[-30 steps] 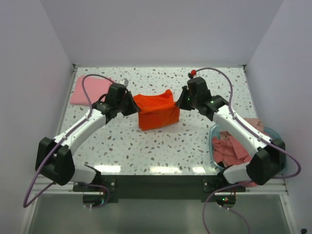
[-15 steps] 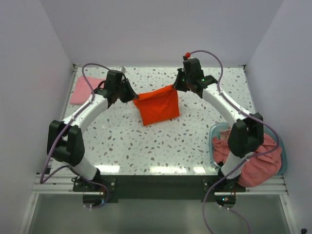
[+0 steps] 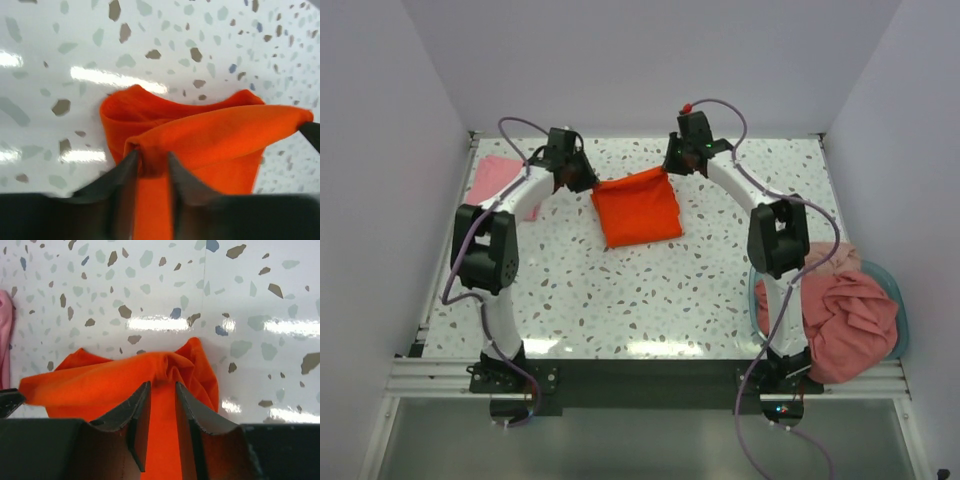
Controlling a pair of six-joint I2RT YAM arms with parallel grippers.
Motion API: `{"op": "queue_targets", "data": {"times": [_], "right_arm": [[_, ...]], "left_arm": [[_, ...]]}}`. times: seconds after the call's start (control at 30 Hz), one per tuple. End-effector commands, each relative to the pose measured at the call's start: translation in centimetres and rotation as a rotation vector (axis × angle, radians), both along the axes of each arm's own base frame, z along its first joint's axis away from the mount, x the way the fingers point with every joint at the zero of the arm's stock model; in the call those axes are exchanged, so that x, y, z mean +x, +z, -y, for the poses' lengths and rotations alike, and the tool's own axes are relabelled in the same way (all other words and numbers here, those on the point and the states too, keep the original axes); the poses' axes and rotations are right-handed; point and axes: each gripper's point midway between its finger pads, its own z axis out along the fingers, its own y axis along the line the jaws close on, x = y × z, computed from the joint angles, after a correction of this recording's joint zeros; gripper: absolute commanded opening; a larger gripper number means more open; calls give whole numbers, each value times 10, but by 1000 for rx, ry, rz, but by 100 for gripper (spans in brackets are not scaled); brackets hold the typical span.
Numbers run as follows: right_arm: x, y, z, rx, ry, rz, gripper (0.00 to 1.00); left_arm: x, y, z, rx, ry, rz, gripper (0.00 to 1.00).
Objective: Fold and stack the t-shirts
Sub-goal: Fold the tshirt, then neatly place the folded tshirt to the corner
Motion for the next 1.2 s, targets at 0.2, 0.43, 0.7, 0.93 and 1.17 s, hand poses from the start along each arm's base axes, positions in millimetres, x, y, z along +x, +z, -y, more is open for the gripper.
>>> {"op": "queue_targets", "data": {"times": [0.2, 0.43, 0.7, 0.93, 1.17], "right_arm": [[31, 11, -5, 17, -2, 53, 99], [-27, 20, 10, 33, 23, 54, 99], [-134, 20, 21, 60, 85, 13, 99], [-209, 13, 55, 15, 44, -17, 99], [-233, 41, 83, -16, -6, 62, 99]], "left_arm": [[42, 5, -17, 130, 0, 86, 100], [-21, -10, -18, 106, -59, 70, 100], [-44, -47, 10, 120, -137, -27, 100], [-48, -93, 0, 340, -24, -179, 92], [-55, -122, 15, 361, -57, -244, 69]]}}
